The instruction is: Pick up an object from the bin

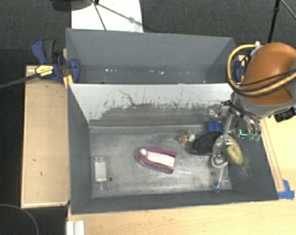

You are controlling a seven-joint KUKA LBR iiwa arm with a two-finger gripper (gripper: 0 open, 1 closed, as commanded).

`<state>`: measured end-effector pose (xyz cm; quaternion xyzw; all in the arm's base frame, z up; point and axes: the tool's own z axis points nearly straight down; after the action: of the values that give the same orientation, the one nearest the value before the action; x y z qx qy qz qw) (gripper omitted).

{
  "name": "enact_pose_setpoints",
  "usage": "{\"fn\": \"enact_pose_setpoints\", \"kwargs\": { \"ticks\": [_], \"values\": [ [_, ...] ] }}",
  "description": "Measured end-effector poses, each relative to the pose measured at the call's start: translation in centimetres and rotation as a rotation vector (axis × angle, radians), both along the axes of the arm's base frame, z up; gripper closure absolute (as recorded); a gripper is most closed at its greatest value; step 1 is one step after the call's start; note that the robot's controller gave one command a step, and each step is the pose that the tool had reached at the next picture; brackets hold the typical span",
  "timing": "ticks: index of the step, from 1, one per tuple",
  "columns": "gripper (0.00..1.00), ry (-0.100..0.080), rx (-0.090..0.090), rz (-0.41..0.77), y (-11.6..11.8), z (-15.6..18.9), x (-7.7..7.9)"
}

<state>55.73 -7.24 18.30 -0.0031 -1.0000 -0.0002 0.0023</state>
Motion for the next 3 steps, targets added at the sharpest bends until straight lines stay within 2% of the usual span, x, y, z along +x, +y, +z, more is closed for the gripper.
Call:
{"fn": "enact_pose_setpoints", "kwargs": {
  "ticks": [1,2,3],
  "values": [
    [0.0,-0.001,0.001,-0.211,2.3,-10.5,0.4],
    [0.0,-0.006,-0.001,-0.222,-0.6,-10.0,-2.2],
    [1.0,-0.012,0.002,-0.213,-0.3,-9.9,-1.9]
  ]
}}
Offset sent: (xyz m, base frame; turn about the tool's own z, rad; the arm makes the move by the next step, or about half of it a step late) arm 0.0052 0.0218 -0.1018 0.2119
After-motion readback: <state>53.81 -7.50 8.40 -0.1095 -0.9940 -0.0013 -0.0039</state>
